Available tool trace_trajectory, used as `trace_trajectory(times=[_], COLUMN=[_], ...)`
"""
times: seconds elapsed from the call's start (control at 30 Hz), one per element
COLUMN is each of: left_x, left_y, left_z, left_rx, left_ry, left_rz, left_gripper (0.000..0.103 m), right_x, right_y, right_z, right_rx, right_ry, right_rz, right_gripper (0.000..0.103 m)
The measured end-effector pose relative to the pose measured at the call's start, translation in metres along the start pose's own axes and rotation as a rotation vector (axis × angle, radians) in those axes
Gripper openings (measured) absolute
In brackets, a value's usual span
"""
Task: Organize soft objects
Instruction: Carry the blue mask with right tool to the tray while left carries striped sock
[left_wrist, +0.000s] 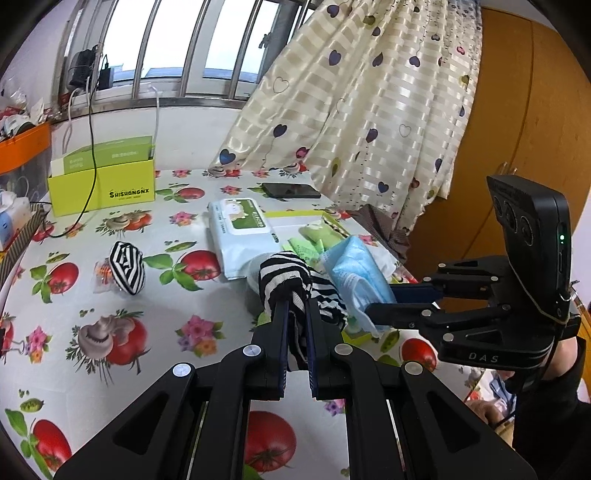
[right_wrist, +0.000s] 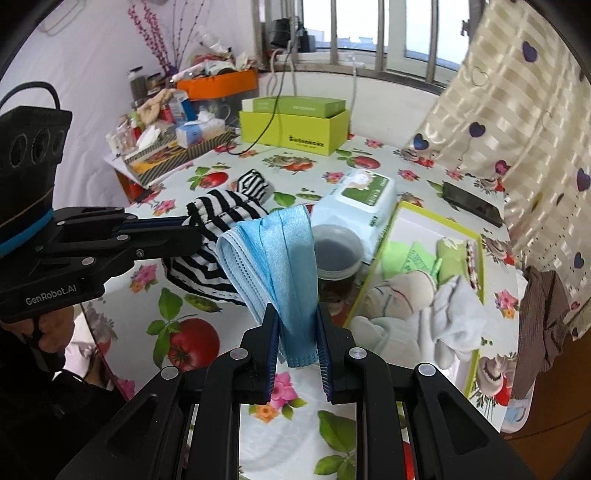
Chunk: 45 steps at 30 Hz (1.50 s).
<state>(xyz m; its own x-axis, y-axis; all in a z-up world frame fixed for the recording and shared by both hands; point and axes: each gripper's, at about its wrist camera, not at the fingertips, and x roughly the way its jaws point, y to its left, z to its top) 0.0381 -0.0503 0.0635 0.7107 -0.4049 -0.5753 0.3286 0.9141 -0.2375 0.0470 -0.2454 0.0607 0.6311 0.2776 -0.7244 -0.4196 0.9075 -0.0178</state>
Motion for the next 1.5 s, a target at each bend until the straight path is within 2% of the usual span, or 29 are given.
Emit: trace_trajectory(times=[1.03, 1.3, 1.5], left_x=[0.052, 0.071, 0.092], left_y=[-0.043, -0.049, -0.049], left_z=[0.02, 0.033, 0.047], left_rx=[0.067, 0.088, 0.094], left_ry=[0.059, 0.069, 0.082], left_rz=[-0.031, -0.023, -0.01], left_gripper=[0.009, 0.009, 0.009], right_x=[-0.017, -0.006, 0.009], right_y=[-0.089, -0.109, -0.126], right_z=[-0.033, -0.026, -0.008], right_rx=[0.192, 0.222, 0.235], right_ry=[-0.051, -0.056, -0.061], right_rz=[-0.065, -0.076, -0.078], right_gripper=[0.018, 0.018, 0.018])
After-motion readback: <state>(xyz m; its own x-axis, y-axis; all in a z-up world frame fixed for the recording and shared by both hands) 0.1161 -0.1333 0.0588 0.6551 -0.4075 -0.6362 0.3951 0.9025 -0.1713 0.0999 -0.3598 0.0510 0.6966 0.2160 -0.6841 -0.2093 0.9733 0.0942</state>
